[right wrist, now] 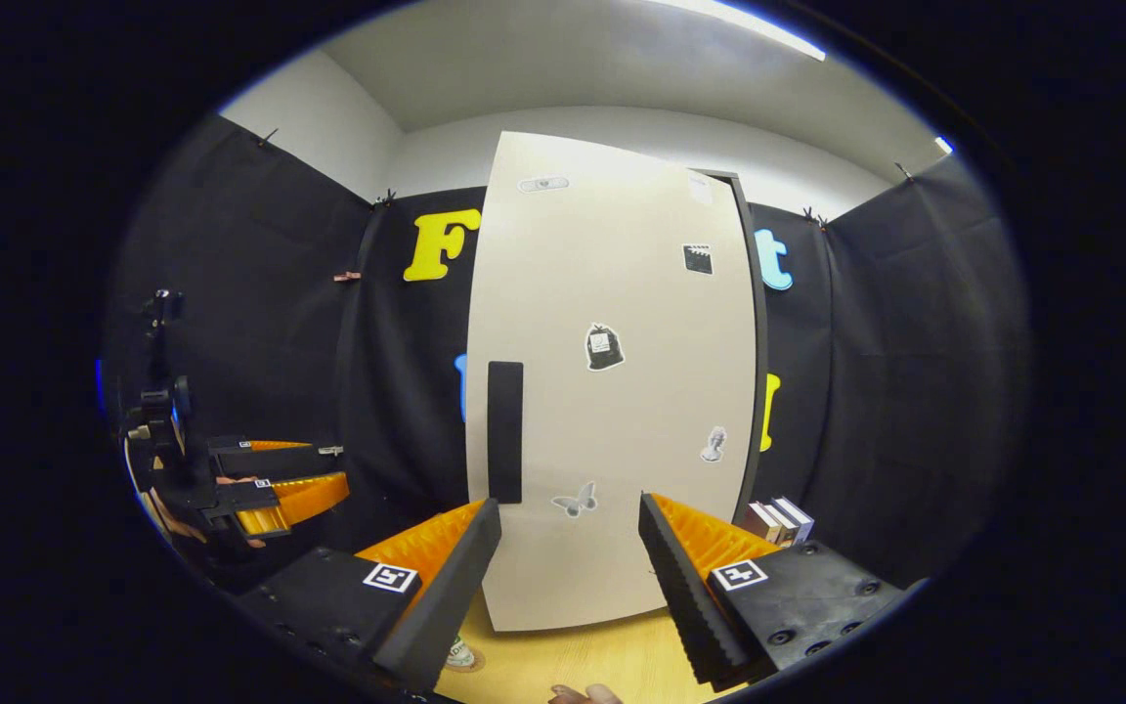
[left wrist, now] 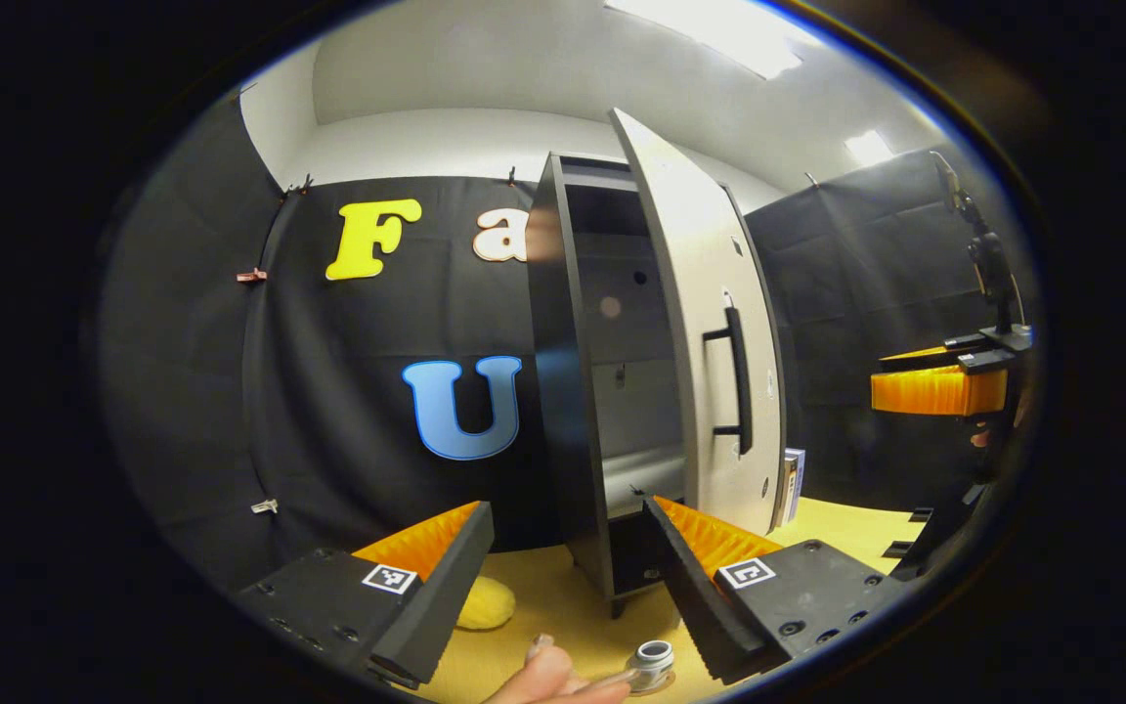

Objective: Open the cabinet door with the right hand, grasp the bottle in the cabinet with the left hand and place it on the coaster, then close the cabinet door with the right hand.

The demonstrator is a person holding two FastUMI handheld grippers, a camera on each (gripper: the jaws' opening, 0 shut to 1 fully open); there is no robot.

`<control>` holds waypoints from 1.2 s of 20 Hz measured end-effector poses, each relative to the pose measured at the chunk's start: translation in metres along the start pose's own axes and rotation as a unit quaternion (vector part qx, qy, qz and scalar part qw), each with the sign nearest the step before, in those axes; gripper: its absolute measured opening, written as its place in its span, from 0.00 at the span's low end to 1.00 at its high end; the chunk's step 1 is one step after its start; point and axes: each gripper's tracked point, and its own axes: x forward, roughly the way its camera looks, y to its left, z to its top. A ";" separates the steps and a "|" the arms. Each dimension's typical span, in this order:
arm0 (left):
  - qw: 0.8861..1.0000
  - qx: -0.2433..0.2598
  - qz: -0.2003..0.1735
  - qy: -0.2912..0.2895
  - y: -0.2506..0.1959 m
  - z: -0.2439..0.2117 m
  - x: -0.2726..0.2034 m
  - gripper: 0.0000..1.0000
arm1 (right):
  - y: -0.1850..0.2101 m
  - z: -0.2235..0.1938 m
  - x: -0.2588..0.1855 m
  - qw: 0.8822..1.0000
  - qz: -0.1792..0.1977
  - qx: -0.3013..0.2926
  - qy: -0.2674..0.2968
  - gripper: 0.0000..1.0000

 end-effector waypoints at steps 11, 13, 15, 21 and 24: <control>0.999 -0.006 -0.032 -0.018 -0.031 0.011 0.005 0.96 | -0.023 -0.001 -0.022 0.999 -0.048 0.003 0.008 0.93; 0.999 -0.006 -0.034 -0.018 -0.035 0.012 0.008 0.96 | -0.026 -0.001 -0.023 0.999 -0.051 0.002 0.010 0.93; 0.999 -0.009 -0.037 -0.017 -0.038 0.012 0.008 0.96 | -0.027 -0.001 -0.021 0.999 -0.050 0.002 0.011 0.93; 0.999 -0.001 -0.034 -0.021 -0.040 0.015 0.005 0.96 | -0.033 -0.001 -0.014 0.999 -0.046 0.002 0.013 0.93; 0.999 0.004 -0.031 -0.024 -0.040 0.018 0.004 0.96 | -0.035 -0.002 -0.009 0.999 -0.043 -0.001 0.014 0.93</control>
